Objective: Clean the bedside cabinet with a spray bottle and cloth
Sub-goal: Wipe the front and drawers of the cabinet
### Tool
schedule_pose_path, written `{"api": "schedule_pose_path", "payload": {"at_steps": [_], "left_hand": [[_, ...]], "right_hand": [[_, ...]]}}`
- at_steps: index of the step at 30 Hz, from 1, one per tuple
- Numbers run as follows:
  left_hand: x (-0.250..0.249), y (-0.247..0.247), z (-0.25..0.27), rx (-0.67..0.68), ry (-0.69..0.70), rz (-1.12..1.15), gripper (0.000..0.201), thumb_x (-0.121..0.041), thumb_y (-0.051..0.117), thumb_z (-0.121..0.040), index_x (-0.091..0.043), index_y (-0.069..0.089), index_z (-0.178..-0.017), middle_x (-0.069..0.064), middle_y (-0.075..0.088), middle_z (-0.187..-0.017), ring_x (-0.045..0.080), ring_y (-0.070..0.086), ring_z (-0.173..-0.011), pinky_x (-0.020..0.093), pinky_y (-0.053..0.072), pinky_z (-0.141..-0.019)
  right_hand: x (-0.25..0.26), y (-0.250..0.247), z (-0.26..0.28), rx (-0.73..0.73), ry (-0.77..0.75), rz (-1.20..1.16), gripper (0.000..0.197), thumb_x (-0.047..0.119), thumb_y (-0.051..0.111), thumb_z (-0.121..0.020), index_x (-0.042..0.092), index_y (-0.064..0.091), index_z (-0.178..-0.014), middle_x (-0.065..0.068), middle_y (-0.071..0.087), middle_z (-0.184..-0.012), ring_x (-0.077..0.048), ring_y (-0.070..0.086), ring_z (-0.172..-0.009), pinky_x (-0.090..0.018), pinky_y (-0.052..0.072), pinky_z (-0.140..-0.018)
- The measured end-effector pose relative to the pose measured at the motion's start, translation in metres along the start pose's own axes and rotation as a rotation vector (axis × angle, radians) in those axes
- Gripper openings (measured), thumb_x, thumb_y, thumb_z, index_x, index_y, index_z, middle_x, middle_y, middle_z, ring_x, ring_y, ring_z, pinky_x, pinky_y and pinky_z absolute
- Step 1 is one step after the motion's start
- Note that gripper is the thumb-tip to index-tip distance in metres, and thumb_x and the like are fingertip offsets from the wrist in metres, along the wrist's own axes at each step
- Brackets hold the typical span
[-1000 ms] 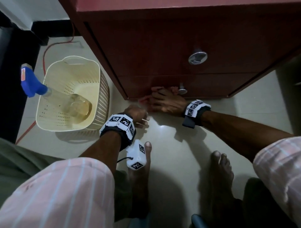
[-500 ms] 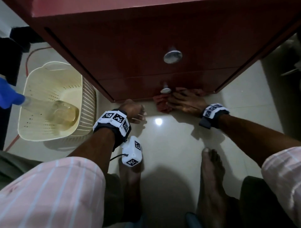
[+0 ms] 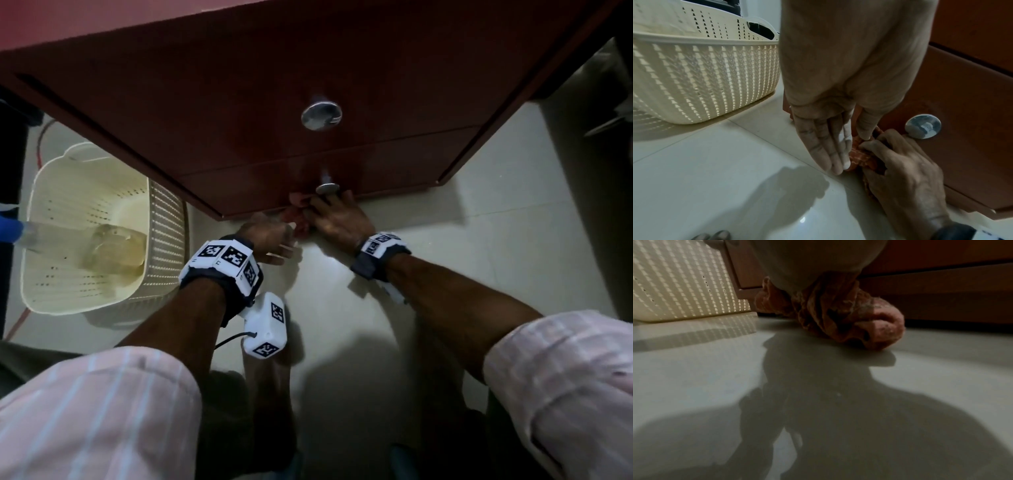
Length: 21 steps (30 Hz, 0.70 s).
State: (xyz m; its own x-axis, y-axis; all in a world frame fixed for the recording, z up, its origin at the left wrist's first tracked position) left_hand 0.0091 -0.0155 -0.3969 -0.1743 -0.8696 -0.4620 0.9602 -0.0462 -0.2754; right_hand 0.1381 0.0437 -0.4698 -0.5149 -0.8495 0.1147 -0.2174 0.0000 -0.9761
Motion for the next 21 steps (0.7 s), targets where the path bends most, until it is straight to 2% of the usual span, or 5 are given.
{"api": "schedule_pose_path", "payload": {"at_steps": [6,13,16,19,21], "left_hand": [[-0.011,0.023,-0.009,0.06,-0.021,-0.02,0.023,-0.019,0.045,-0.102,-0.014,0.056,-0.082,0.004,0.062,-0.08,0.017,0.057,-0.07,0.026,0.045,-0.068],[-0.033,0.065,-0.006,0.106,0.046,-0.116,0.021,-0.025,0.048,-0.101,-0.008,0.06,-0.098,0.007,0.065,-0.093,0.016,0.058,-0.068,0.027,0.047,-0.065],[-0.036,0.067,-0.005,0.094,0.055,-0.119,0.022,-0.026,0.047,-0.101,-0.007,0.058,-0.104,0.009,0.064,-0.101,0.016,0.058,-0.069,0.027,0.047,-0.065],[-0.036,0.058,-0.007,0.064,0.044,-0.101,0.023,-0.026,0.049,-0.1,-0.009,0.059,-0.088,0.008,0.065,-0.093,0.016,0.059,-0.069,0.028,0.049,-0.066],[-0.031,0.052,-0.009,0.053,0.015,-0.103,0.025,-0.026,0.048,-0.101,-0.011,0.057,-0.083,0.005,0.064,-0.086,0.016,0.059,-0.069,0.027,0.048,-0.066]], "right_hand": [[-0.032,-0.011,0.028,-0.02,0.137,0.095,0.057,0.016,0.069,-0.064,0.016,0.06,-0.12,-0.007,0.061,-0.11,-0.032,0.056,-0.092,-0.042,0.041,-0.068],[-0.128,-0.043,0.109,-0.13,0.983,-0.008,0.045,0.008,0.058,-0.071,0.014,0.066,-0.115,-0.016,0.06,-0.107,-0.039,0.058,-0.09,-0.044,0.049,-0.065],[-0.115,-0.041,0.097,-0.368,1.231,-0.246,0.042,0.015,0.05,-0.073,0.011,0.067,-0.112,-0.017,0.06,-0.107,-0.038,0.06,-0.088,-0.046,0.054,-0.07],[-0.098,-0.047,0.082,-0.342,1.492,-0.781,0.044,0.024,0.041,-0.096,0.006,0.049,-0.136,-0.015,0.052,-0.138,-0.017,0.059,-0.102,-0.011,0.049,-0.073],[-0.089,-0.034,0.064,-0.137,1.337,-1.001,0.038,0.015,0.05,-0.101,0.0,0.05,-0.136,-0.011,0.054,-0.137,-0.003,0.063,-0.096,-0.002,0.041,-0.057]]}}
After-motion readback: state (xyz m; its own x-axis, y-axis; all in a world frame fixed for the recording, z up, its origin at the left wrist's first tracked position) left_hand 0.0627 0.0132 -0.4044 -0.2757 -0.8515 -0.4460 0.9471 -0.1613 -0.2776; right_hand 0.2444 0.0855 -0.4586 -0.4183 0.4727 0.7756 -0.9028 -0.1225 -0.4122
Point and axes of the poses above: each hand's wrist, its own z-axis away from the middle knuckle, its own y-axis out of the palm, x = y × z, the point moved 3 cm from there along -z, towards the middle knuckle
